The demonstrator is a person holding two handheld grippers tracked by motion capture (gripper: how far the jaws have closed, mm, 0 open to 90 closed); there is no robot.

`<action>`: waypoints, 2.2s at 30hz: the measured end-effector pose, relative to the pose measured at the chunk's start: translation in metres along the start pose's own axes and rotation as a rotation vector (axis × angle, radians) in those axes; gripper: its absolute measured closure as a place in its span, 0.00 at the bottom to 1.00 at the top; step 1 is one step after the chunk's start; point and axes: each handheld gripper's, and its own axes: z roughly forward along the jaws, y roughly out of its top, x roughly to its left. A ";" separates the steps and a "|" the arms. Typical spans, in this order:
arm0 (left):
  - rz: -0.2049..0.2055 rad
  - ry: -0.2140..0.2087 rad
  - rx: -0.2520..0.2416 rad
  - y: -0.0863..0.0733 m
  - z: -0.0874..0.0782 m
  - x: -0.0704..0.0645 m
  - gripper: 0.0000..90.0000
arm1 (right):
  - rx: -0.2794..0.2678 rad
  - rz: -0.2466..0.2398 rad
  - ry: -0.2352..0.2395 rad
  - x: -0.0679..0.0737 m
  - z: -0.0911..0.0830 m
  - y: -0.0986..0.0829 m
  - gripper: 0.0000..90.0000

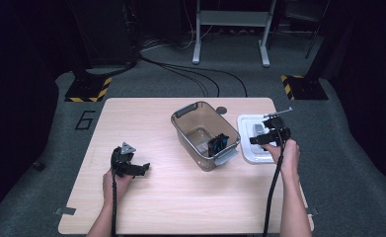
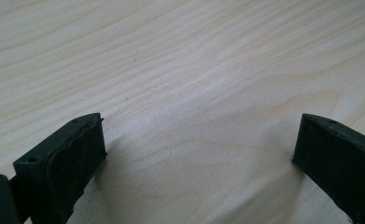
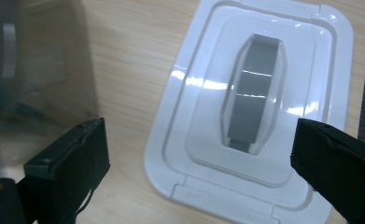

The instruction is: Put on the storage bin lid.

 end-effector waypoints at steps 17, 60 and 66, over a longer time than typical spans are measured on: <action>0.001 0.000 -0.002 0.000 0.000 0.000 0.02 | -0.056 0.058 -0.123 -0.020 0.052 0.003 0.39; 0.001 0.000 -0.002 0.000 0.000 0.000 0.02 | -0.073 -0.003 -0.125 -0.020 0.017 0.009 0.74; 0.000 0.001 -0.002 0.000 0.000 0.000 0.02 | -0.084 -0.027 -0.124 -0.017 -0.006 0.016 0.74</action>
